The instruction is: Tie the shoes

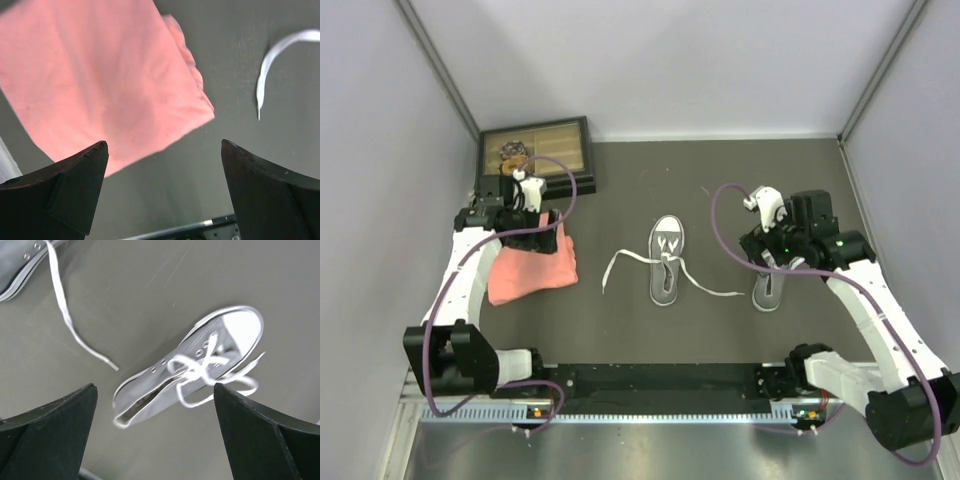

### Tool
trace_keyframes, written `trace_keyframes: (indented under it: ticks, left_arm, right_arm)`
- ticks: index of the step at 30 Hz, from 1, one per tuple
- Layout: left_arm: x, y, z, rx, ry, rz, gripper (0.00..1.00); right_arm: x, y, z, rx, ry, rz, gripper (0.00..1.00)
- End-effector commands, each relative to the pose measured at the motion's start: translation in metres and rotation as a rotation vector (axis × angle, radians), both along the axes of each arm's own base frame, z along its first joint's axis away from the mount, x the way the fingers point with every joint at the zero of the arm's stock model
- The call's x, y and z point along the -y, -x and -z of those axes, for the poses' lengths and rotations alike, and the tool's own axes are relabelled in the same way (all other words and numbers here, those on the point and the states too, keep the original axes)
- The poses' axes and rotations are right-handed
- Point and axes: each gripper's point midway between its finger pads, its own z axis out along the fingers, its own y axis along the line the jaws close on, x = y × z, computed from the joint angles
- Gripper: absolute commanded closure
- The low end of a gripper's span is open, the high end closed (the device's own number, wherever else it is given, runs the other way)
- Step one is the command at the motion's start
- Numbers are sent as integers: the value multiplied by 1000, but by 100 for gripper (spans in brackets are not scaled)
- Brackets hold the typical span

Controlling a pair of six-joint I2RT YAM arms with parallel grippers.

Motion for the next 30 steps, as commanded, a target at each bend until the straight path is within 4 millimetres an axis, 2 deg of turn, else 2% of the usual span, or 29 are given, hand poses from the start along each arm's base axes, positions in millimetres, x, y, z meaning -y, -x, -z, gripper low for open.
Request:
trace_keyframes:
  ticks: [1,4,5,9,11,12,14,15,17,18,21,23,26,30]
  left_arm:
    - [-9,-43,-47,257,-33,-42,2]
    - [-6,-61,-64,388,-42,16,2]
    - [-2,-63,-66,409,-62,103,2]
    - [25,-66,-62,400,10,293,2]
    - [40,-65,-54,377,28,387,2]
    - [55,-65,-45,354,29,444,2]
    - [66,-64,-30,327,-1,517,2]
    - [82,-60,-13,286,-4,575,2]
    - [93,-60,4,263,-48,624,2]
    - [102,-59,24,224,-71,661,2]
    - [116,-61,51,174,-59,714,2]
    - [123,-64,62,144,-46,717,2]
    - [137,-64,81,87,-18,747,11]
    - [153,-57,108,25,-1,790,19]
  right_arm:
    - [-6,-26,-34,203,13,-74,1]
    - [-7,-36,-45,261,22,-89,1]
    - [-9,-39,-50,276,17,-93,1]
    - [-19,-43,-56,295,-26,-131,1]
    - [-24,-42,-49,275,-31,-163,1]
    - [-28,-37,-43,248,-38,-204,1]
    - [-33,-31,-30,193,-37,-252,1]
    - [-35,-30,-18,155,-35,-270,1]
    - [-34,-27,-6,107,-31,-270,1]
    - [-33,-25,6,72,-21,-274,1]
    - [-31,-15,28,3,-12,-288,1]
    - [-29,-10,37,-23,-4,-288,1]
    - [-26,1,56,-69,14,-303,1]
    - [-21,9,71,-101,43,-323,1]
